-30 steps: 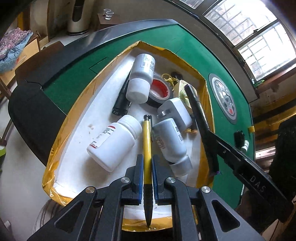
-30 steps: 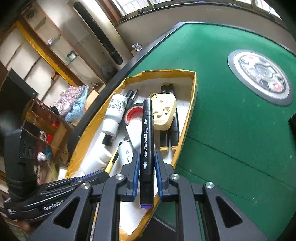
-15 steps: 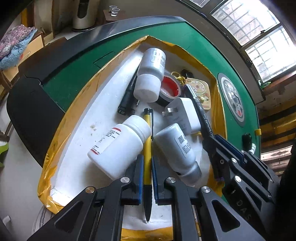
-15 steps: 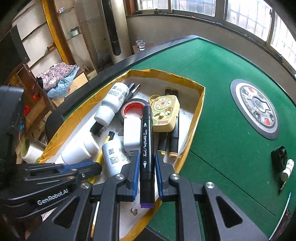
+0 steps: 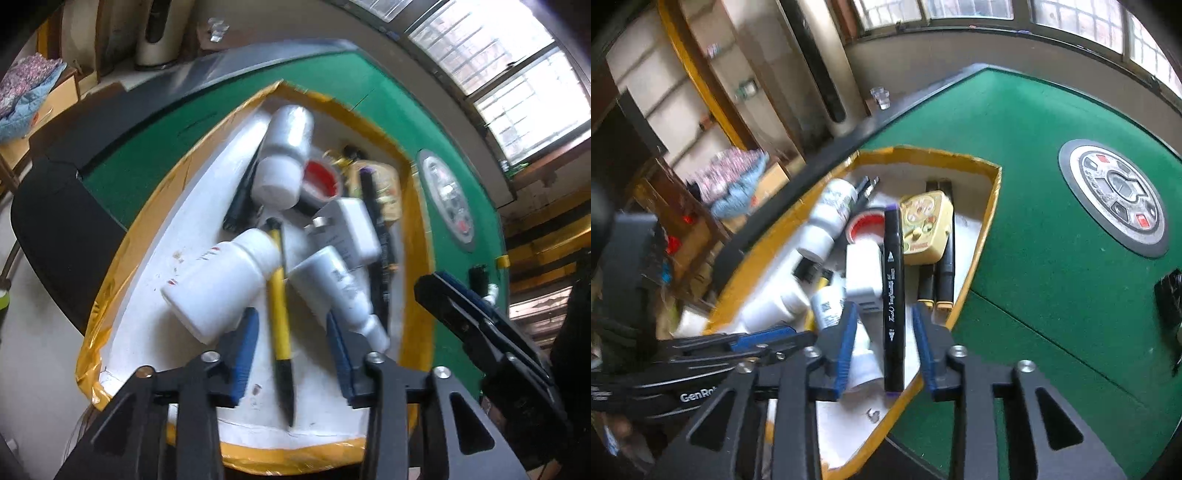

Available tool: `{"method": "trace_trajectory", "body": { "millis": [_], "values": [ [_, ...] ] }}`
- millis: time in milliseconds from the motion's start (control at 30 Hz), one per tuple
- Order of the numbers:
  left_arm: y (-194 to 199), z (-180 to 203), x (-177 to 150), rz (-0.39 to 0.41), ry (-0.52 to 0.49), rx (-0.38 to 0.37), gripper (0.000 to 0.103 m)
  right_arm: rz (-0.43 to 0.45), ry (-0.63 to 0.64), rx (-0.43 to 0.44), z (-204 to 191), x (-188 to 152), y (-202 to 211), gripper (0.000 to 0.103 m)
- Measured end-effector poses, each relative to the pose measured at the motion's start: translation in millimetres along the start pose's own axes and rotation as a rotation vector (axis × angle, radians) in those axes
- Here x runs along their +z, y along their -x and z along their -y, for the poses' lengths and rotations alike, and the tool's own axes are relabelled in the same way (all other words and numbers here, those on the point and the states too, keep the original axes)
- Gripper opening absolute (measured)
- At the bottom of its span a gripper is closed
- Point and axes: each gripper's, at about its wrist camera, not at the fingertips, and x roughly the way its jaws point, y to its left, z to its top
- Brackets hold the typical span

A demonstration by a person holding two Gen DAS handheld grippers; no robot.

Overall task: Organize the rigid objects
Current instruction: 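Carry the yellow pencil and black marker into the tray and release both, then move both tools back toward the white bottle and black part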

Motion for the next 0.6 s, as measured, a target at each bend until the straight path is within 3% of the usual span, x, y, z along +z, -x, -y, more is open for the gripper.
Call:
{"method": "trace_trajectory", "body": {
  "millis": [133,267,600],
  "values": [
    [17,17,-7,0.069,-0.062,-0.025,0.045,0.07,-0.12,0.068,29,-12,31,0.044],
    [24,55,-14,0.116,-0.178,-0.053,0.051,0.12,-0.225,0.07,65,-27,53,0.046],
    [2,138,-33,0.028,-0.32,-0.141,0.052,0.164,-0.42,0.006,146,-65,82,0.046]
  ]
}}
